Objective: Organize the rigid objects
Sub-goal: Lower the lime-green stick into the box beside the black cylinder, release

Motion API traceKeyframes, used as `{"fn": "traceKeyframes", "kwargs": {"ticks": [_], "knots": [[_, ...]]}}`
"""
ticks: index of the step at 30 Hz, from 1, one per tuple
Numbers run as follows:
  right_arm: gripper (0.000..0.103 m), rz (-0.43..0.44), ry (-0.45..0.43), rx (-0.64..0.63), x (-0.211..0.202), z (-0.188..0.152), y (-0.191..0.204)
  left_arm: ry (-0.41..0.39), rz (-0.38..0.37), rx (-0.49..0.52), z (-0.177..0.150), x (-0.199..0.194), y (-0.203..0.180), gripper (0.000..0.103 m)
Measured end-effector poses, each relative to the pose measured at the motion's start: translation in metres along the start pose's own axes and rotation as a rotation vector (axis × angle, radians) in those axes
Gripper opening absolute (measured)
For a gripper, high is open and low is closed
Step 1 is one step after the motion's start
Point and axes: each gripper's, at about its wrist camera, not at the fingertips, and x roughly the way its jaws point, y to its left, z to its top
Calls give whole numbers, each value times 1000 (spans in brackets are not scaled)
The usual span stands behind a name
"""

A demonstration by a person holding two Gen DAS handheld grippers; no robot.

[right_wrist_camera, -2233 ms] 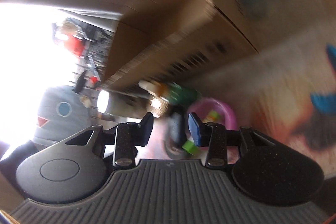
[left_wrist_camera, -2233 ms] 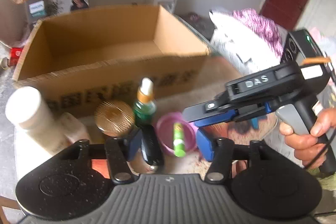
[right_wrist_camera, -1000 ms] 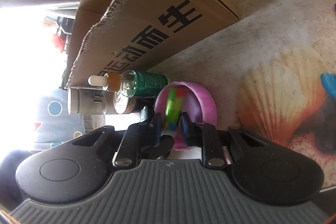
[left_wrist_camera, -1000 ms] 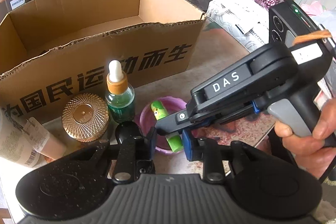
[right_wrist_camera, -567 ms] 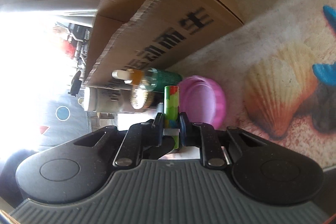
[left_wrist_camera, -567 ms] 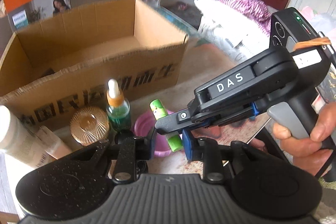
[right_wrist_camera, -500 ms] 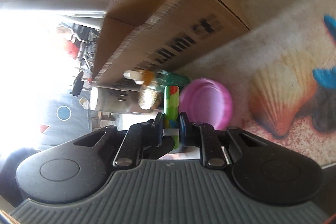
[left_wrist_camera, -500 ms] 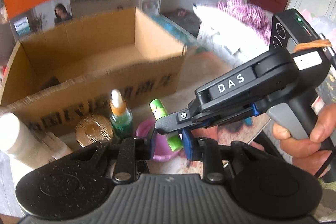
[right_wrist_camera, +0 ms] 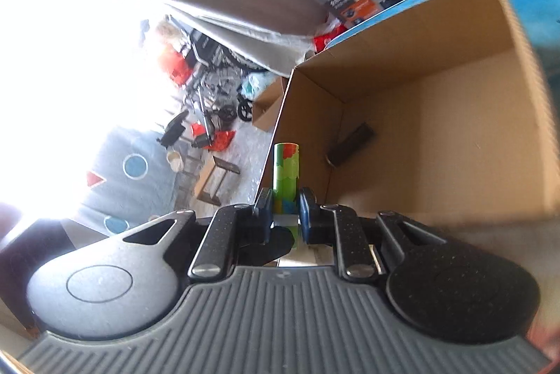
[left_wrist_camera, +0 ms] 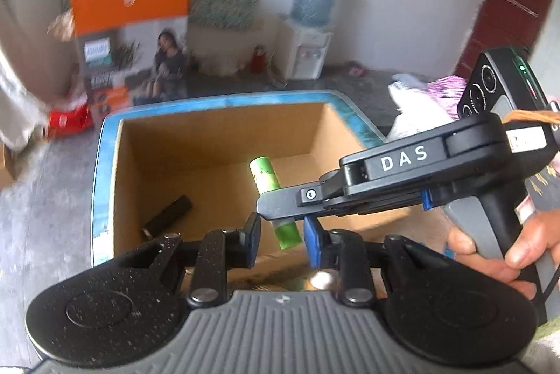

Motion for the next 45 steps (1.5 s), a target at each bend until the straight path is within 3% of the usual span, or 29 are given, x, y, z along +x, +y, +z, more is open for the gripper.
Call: {"fn": "traceKeyframes", "kwargs": {"ticks": [8, 13, 18, 23, 25, 29, 40, 44, 45], "knots": [[15, -102, 194, 142, 101, 60, -45, 248, 30, -105, 21, 90, 60, 27], [15, -169, 286, 190, 150, 78, -71, 344, 73, -128, 26, 125, 82, 27], [15, -230, 343, 173, 188, 90, -76, 370, 132, -130, 32, 136, 93, 29], [19, -221, 351, 190, 210, 96, -80, 365, 104, -139, 36, 138, 92, 51], [29, -208, 345, 186, 213, 98, -79, 346, 113, -133, 37, 136, 87, 57], [49, -183, 300, 169, 196, 101, -78, 293, 115, -116, 39, 124, 78, 65], [54, -52, 52, 99, 80, 95, -34, 31, 56, -91, 33, 23, 43, 85], [59, -20, -90, 22, 11, 67, -9, -43, 37, -62, 14, -16, 25, 88], [64, -19, -127, -2, -3, 56, -3, -60, 32, -47, 8, -23, 21, 88]]}}
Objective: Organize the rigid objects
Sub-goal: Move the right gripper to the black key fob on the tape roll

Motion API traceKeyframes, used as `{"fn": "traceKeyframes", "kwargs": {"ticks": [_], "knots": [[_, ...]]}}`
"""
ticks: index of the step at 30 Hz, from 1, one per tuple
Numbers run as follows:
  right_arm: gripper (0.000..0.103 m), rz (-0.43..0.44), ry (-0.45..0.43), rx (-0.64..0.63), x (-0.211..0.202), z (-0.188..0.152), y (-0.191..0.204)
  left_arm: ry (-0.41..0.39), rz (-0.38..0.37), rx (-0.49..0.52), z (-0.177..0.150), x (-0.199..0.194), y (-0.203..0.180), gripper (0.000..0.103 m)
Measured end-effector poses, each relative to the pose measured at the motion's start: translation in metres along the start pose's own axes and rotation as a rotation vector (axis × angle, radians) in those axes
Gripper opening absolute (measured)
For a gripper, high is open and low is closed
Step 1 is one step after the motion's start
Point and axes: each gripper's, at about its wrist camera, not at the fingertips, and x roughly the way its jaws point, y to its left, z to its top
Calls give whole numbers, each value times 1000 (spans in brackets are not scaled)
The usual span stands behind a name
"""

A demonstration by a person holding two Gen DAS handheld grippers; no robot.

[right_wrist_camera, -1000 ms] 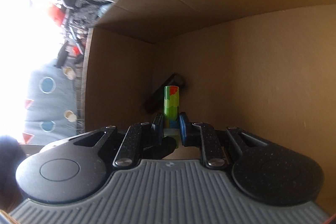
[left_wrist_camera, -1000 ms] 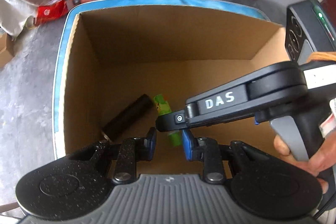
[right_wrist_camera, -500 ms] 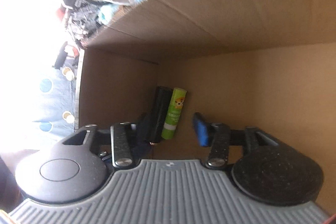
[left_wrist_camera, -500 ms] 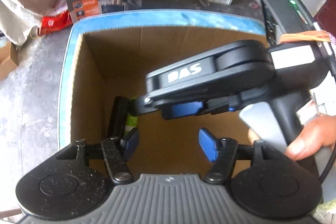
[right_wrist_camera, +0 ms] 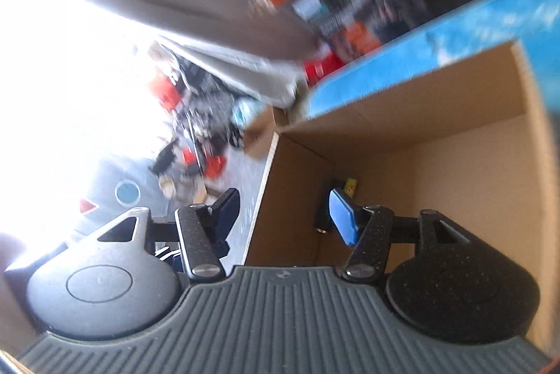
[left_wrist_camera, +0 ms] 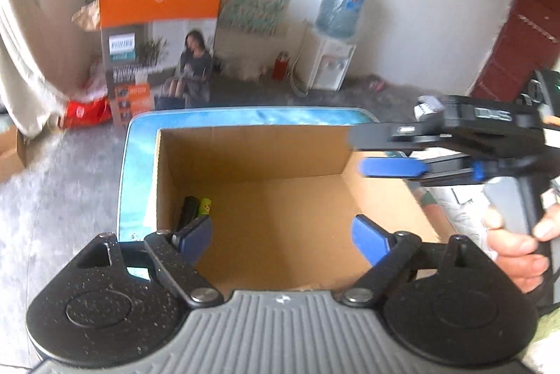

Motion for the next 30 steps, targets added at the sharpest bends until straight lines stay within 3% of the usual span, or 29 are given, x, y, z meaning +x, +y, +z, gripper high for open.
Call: {"fn": "traceKeyframes", "kwargs": {"ticks": [4, 6, 10, 15, 17, 21, 24, 26, 30], "knots": [[94, -45, -105, -113, -71, -41, 16, 11, -63, 9, -28, -17, -5, 88], [102, -111, -132, -166, -95, -64, 18, 25, -83, -18, -45, -17, -8, 88], [102, -306, -162, -269, -118, -118, 23, 30, -103, -36, -88, -13, -20, 88], [102, -461, -130, -333, -120, -163, 16, 90, -91, 21, -135, 11, -42, 88], [102, -433, -105, -318, -117, -176, 7, 117, -73, 39, -149, 24, -48, 88], [102, -279, -82, -198, -120, -189, -18, 129, -54, 62, -167, 36, -64, 84], [101, -260, -57, -208, -104, -196, -21, 129, -47, 104, -169, 44, -73, 75], [97, -237, -23, -191, -92, -198, -23, 131, -23, 139, -172, 49, -81, 70], [74, -183, 37, -129, -67, -193, -28, 139, 2, 154, -169, 59, -81, 58]]}}
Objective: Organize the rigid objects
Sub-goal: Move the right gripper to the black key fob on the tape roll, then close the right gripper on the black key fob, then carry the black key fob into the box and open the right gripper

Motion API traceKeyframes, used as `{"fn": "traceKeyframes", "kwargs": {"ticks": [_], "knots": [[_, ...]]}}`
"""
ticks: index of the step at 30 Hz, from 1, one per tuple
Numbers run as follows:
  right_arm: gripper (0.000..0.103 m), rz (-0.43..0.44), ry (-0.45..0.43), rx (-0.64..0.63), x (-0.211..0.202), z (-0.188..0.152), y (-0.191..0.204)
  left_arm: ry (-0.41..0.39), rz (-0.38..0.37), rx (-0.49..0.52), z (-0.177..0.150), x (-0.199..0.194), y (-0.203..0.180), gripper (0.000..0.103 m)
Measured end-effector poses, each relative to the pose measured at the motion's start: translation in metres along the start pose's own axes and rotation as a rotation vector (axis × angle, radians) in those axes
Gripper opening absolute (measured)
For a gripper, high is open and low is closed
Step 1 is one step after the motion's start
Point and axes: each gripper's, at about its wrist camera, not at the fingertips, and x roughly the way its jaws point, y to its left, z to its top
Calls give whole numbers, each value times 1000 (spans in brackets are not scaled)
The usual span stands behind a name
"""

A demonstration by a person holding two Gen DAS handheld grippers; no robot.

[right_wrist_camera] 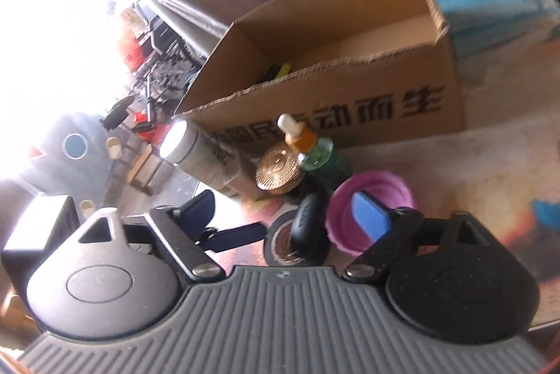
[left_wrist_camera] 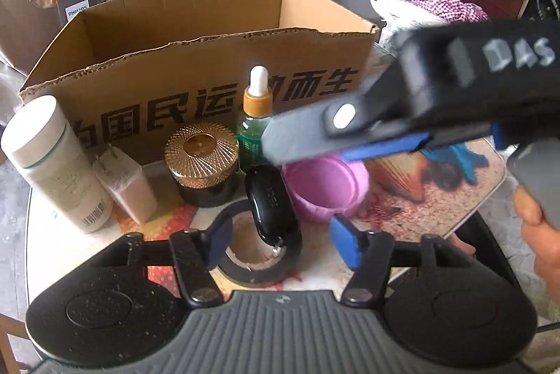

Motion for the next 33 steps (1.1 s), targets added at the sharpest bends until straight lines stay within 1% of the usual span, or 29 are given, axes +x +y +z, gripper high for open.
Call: {"fn": "traceKeyframes", "kwargs": {"ticks": [3, 4, 6, 9, 12, 16, 17, 18, 19, 21, 24, 27, 29, 33], "knots": [[59, 21, 38, 32, 14, 3, -4, 12, 5, 0, 4, 4, 4, 52], [52, 22, 52, 45, 19, 3, -6, 19, 8, 4, 5, 6, 4, 48], [46, 25, 74, 68, 26, 3, -10, 30, 9, 2, 6, 10, 6, 43], [35, 24, 96, 93, 35, 2, -14, 48, -13, -14, 7, 15, 10, 41], [29, 21, 117, 112, 44, 1, -17, 58, -28, -12, 8, 18, 11, 39], [28, 15, 123, 132, 50, 0, -20, 79, -47, -16, 9, 23, 12, 39], [28, 19, 123, 140, 51, 1, -22, 88, -51, -22, 8, 25, 12, 38], [27, 23, 124, 148, 51, 1, -23, 93, -55, -28, 8, 28, 13, 34], [27, 33, 125, 152, 51, 1, -24, 92, -63, -33, 7, 29, 14, 33], [26, 43, 126, 155, 52, 0, -25, 86, -74, -40, 7, 29, 15, 31], [26, 24, 119, 154, 51, 1, -27, 82, -82, -47, 6, 29, 15, 29], [26, 18, 117, 159, 52, 0, -30, 69, -88, -39, 5, 26, 14, 21], [27, 27, 133, 176, 54, -2, -32, 62, -83, -37, 5, 23, 13, 21], [26, 43, 117, 183, 52, -4, -32, 38, -79, -29, 5, 16, 11, 21]]}}
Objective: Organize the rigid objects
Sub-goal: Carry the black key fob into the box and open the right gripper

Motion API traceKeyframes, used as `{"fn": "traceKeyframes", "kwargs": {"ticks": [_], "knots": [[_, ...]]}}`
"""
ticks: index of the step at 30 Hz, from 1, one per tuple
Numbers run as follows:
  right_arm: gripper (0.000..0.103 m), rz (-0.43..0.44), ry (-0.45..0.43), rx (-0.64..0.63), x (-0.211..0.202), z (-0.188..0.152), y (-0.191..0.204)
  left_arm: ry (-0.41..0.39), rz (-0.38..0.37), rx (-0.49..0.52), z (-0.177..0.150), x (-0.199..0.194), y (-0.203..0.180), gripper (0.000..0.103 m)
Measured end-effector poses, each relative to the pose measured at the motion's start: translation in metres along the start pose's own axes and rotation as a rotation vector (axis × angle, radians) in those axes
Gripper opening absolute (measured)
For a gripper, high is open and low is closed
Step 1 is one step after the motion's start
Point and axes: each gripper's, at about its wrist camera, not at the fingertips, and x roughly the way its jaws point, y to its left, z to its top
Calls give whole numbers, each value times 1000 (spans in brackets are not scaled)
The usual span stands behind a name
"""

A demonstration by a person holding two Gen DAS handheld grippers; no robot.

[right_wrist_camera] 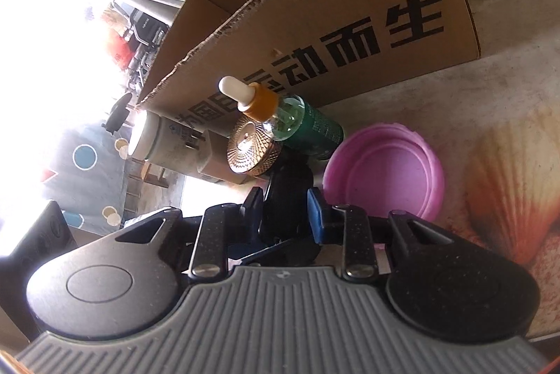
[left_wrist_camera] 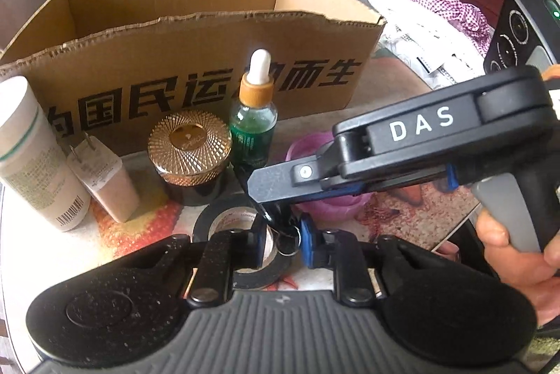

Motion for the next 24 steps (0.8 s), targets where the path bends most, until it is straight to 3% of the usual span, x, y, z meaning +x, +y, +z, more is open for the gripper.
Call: {"fn": "traceKeyframes", "kwargs": {"ticks": [14, 24], "knots": [[26, 50, -98, -54, -37, -8, 37, -149, 31, 59, 5, -61, -13, 21], [27, 138, -217, -200, -62, 21, 96, -308, 73, 18, 45, -111, 2, 21]]}}
